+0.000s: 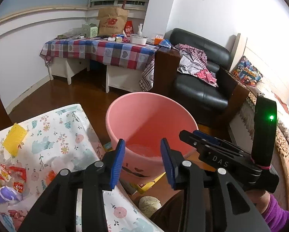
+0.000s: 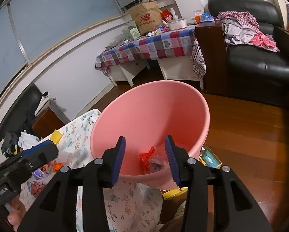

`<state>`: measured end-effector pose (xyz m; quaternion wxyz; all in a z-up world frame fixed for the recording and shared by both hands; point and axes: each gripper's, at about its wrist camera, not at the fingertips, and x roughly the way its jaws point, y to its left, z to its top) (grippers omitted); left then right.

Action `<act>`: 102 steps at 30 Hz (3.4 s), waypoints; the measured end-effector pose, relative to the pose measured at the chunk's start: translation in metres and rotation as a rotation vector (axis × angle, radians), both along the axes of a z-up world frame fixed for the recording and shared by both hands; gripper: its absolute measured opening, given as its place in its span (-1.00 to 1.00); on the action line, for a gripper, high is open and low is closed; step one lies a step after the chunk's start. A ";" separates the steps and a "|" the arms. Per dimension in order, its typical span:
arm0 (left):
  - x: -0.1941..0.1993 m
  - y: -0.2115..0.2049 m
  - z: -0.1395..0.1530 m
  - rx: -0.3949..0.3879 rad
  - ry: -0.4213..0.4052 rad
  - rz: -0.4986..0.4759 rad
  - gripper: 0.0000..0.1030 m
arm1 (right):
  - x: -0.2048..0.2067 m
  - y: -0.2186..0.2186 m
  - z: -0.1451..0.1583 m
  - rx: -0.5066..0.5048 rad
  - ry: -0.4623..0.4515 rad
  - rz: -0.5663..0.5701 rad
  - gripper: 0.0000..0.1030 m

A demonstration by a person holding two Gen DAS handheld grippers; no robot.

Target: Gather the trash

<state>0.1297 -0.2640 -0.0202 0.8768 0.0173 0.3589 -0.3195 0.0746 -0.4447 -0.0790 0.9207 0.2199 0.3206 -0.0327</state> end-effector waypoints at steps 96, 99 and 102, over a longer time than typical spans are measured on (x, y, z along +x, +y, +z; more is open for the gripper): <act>-0.072 0.290 -0.058 -0.048 0.121 0.448 -0.45 | 0.073 0.219 -0.017 -0.109 0.145 0.405 0.03; -0.072 0.291 -0.058 -0.050 0.124 0.454 -0.45 | 0.075 0.220 -0.025 -0.082 0.166 0.416 0.00; -0.072 0.291 -0.058 -0.048 0.123 0.451 -0.45 | 0.073 0.221 -0.027 -0.078 0.159 0.438 -0.22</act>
